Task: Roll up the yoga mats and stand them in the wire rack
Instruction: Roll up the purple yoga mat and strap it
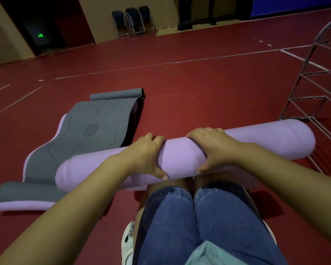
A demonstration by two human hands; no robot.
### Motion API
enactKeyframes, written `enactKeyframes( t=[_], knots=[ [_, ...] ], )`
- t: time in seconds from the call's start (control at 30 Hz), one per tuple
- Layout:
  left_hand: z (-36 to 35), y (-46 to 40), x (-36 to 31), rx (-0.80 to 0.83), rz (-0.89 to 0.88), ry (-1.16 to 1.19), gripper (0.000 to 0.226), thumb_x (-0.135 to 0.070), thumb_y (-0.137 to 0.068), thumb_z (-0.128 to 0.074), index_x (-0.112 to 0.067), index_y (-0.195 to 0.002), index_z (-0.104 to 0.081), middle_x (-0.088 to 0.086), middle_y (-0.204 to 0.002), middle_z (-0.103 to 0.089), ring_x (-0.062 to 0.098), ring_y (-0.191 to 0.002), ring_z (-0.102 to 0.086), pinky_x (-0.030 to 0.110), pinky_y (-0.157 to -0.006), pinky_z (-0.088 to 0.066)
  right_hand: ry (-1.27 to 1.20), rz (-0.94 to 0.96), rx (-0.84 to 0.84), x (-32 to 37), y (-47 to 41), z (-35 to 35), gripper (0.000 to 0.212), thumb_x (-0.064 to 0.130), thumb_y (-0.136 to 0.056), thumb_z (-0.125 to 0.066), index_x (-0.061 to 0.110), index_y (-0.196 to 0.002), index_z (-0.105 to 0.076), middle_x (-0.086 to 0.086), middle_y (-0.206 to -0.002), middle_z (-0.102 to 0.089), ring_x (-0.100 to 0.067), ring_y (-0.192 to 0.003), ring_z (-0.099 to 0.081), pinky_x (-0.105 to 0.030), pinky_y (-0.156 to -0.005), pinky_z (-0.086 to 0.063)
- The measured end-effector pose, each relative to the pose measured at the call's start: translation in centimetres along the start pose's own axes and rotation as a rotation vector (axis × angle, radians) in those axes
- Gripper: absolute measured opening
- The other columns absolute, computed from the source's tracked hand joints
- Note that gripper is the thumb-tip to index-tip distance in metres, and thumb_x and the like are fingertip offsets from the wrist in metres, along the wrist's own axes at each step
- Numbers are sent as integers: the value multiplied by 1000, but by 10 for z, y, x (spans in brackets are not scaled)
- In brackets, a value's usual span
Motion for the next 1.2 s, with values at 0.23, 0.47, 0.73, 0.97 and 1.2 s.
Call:
enactKeyframes(
  t=[0.23,0.47,0.73,0.97,1.2],
  knots=[
    [-3,-1,-4,-31,-31,-152,108,-61,-46,-83,-11,-129,-36,9,-117,-47,26,-100,-53,35,-86,-45,27,33,52,-5,-2,-5,119,60,-50,-82,26,-146,-21,6,-147,-32,-18,-134,-33,-38,-109,-26],
    [8,4,0,-76,-23,-137,96,-61,-52,-78,-18,-129,-41,2,-114,-54,24,-98,-56,32,-82,-45,85,21,46,-2,-3,4,100,59,-54,-78,25,-136,-33,2,-133,-44,-22,-117,-43,-40,-94,-36],
    [45,27,-24,-133,-58,-303,84,-64,-55,-74,-18,-119,-46,-1,-107,-55,23,-86,-59,34,-74,-49,129,15,-12,9,26,27,92,59,-57,-74,25,-132,-33,2,-127,-42,-21,-110,-41,-39,-87,-37],
    [108,79,-37,-174,-105,-155,100,-74,-43,-63,-33,-131,-40,-16,-118,-53,10,-98,-56,30,-82,-48,134,57,-99,39,72,102,87,70,-54,-66,32,-125,-35,10,-118,-45,-16,-103,-43,-40,-88,-39],
    [61,104,-54,43,-119,-19,89,-66,-47,-79,-36,-123,-44,-22,-109,-52,1,-94,-52,17,-78,-40,50,96,99,56,101,63,84,70,-51,-68,31,-120,-41,9,-117,-52,-17,-105,-52,-37,-90,-44]
  ],
)
Point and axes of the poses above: each hand's wrist, its own y-axis away from the middle knuckle, its own z-axis out of the back of the hand, x = y × z, the point moved 5 cm from there along -y, towards the middle knuckle
